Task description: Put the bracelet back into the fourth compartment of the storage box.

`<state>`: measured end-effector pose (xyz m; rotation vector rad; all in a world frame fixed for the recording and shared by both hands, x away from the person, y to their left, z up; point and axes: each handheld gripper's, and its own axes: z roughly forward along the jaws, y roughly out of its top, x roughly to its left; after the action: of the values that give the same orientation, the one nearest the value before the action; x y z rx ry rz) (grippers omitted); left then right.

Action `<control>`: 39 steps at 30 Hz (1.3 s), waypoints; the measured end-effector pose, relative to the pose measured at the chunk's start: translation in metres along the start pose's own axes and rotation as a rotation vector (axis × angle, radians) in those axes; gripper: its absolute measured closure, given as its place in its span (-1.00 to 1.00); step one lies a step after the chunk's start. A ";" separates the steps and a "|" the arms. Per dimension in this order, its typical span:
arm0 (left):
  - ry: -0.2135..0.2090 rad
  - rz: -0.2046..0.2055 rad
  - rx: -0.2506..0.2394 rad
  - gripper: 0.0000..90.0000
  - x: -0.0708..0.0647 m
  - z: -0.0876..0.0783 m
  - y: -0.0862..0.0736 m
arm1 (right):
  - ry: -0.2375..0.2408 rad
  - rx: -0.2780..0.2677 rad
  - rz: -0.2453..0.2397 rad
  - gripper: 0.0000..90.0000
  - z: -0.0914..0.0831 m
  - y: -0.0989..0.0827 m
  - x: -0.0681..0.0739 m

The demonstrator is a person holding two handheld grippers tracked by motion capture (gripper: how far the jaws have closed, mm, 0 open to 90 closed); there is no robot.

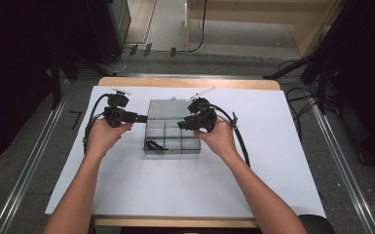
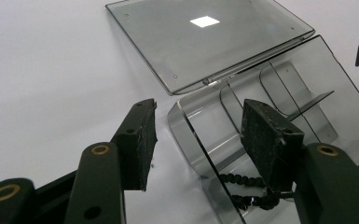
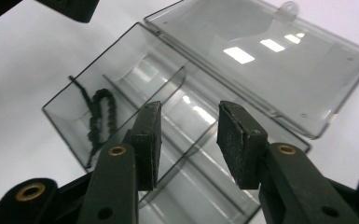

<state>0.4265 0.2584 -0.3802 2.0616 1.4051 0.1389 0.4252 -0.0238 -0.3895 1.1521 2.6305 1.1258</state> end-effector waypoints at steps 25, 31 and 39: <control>-0.005 -0.001 0.001 0.02 0.003 0.018 0.015 | -0.009 -0.072 0.068 0.32 -0.006 -0.006 -0.040; -0.002 0.007 -0.007 0.02 0.003 0.019 0.020 | -0.029 -0.085 0.091 0.32 -0.004 -0.004 -0.051; 0.005 -0.009 -0.011 0.02 0.005 0.026 0.026 | -0.046 -0.094 0.118 0.32 0.001 -0.001 -0.059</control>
<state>0.4604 0.2451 -0.3873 2.0475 1.4128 0.1473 0.4671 -0.0629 -0.4040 1.3124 2.4764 1.2126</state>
